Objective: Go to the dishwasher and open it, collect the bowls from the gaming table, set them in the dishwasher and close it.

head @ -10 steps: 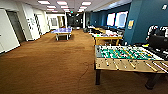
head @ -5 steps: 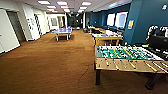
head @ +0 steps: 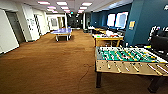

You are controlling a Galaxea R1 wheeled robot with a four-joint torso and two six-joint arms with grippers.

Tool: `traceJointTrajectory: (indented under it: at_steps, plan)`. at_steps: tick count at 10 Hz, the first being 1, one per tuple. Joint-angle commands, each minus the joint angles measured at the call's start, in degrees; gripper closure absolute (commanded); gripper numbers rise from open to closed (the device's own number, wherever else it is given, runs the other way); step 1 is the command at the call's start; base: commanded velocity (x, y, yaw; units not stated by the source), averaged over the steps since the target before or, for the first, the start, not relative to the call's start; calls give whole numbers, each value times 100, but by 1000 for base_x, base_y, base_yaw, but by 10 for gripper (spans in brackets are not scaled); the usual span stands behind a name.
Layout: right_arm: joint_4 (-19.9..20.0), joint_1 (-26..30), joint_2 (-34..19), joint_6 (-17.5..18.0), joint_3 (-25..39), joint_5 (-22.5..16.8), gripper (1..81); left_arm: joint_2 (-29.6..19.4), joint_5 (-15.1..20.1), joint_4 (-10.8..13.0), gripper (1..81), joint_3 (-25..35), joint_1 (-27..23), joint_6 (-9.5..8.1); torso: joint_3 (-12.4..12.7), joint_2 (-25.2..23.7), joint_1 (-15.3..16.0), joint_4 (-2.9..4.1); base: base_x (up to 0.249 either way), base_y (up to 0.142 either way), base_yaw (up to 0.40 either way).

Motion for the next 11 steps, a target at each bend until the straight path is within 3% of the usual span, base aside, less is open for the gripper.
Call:
traceJointTrajectory:
  at_steps: [1,8,11]
  plan:
    - [54,305,26,-20,19,-328,10,-61,265,-20,10,-60,-238,21,0,0,2,0,184,0,0]
    - [54,296,26,-11,28,-328,10,-61,256,-38,10,-60,-238,21,0,2,5,0,195,0,0]
    - [54,297,26,-11,36,-328,10,-61,256,-29,10,-60,-238,21,0,2,2,0,197,91,0]
